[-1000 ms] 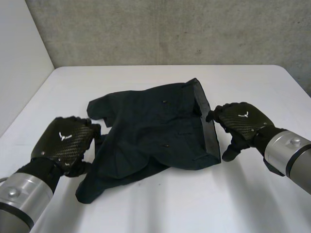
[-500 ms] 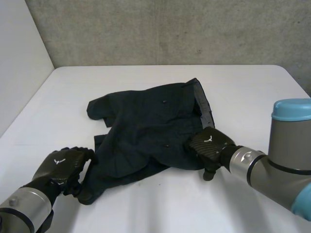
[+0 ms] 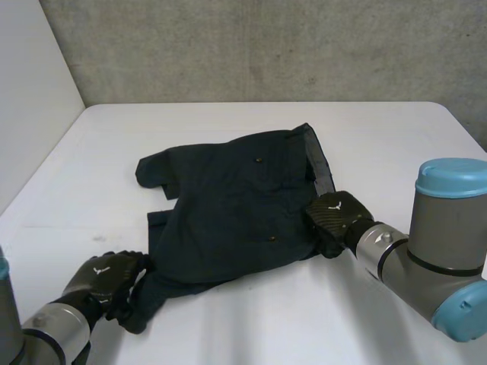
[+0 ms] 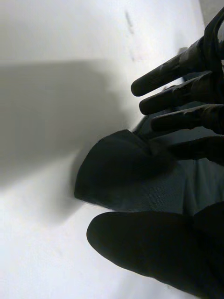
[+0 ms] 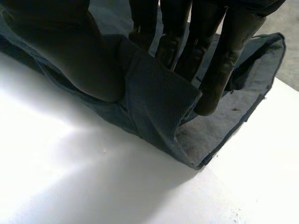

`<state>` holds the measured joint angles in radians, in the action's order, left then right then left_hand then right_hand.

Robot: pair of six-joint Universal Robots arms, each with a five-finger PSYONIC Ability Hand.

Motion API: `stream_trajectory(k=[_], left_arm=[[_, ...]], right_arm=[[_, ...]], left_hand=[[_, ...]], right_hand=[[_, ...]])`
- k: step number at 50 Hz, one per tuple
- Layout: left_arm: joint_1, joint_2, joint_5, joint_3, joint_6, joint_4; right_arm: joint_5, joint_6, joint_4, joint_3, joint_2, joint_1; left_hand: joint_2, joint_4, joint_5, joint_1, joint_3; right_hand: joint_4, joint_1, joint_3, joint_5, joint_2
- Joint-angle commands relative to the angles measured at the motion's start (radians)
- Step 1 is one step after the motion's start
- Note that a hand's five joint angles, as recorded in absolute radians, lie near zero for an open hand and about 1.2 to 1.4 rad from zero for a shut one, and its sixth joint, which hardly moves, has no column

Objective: Fold the shorts.

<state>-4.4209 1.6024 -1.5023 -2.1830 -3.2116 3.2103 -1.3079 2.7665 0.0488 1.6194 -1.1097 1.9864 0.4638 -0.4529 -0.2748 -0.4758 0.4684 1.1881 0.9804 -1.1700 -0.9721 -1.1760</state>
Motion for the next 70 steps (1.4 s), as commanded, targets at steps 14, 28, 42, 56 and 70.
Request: stream_trajectory(k=[14,28,42,56,70], left_arm=[[0.112,0.145,-0.081,0.103,-0.002,0.125],[0.147,-0.142,-0.09,0.305,-0.155,-0.004],[0.141,-0.368,-0.085,0.804,-0.336,-0.092],[0.14,0.011,-0.087,0.879,-0.343,-0.119],[0.13,0.694,-0.092,1.19,-0.358,-0.024]], right_arm=[[-0.044,0.048,0.003,0.069,-0.079,-0.012],[-0.044,-0.051,-0.023,0.001,-0.345,-0.015],[-0.073,-0.05,-0.073,-0.349,-0.624,-0.012],[-0.105,-0.05,-0.129,-0.358,-0.359,0.0],[-0.181,-0.051,-0.084,-0.565,0.189,0.011]], left_hand=[[0.772,-0.783,-0.787,-0.76,0.768],[0.932,-0.943,-0.947,-0.92,0.928],[0.932,-0.943,-0.947,-0.92,0.928],[0.932,-0.943,-0.947,-0.92,0.928],[0.932,-0.943,-0.947,-0.92,0.928]], right_hand=[[0.208,0.416,-0.226,-0.25,-0.22],[0.208,0.416,-0.226,-0.25,-0.22],[0.208,0.416,-0.226,-0.25,-0.22],[0.208,0.416,-0.226,-0.25,-0.22],[0.208,0.416,-0.226,-0.25,-0.22]])
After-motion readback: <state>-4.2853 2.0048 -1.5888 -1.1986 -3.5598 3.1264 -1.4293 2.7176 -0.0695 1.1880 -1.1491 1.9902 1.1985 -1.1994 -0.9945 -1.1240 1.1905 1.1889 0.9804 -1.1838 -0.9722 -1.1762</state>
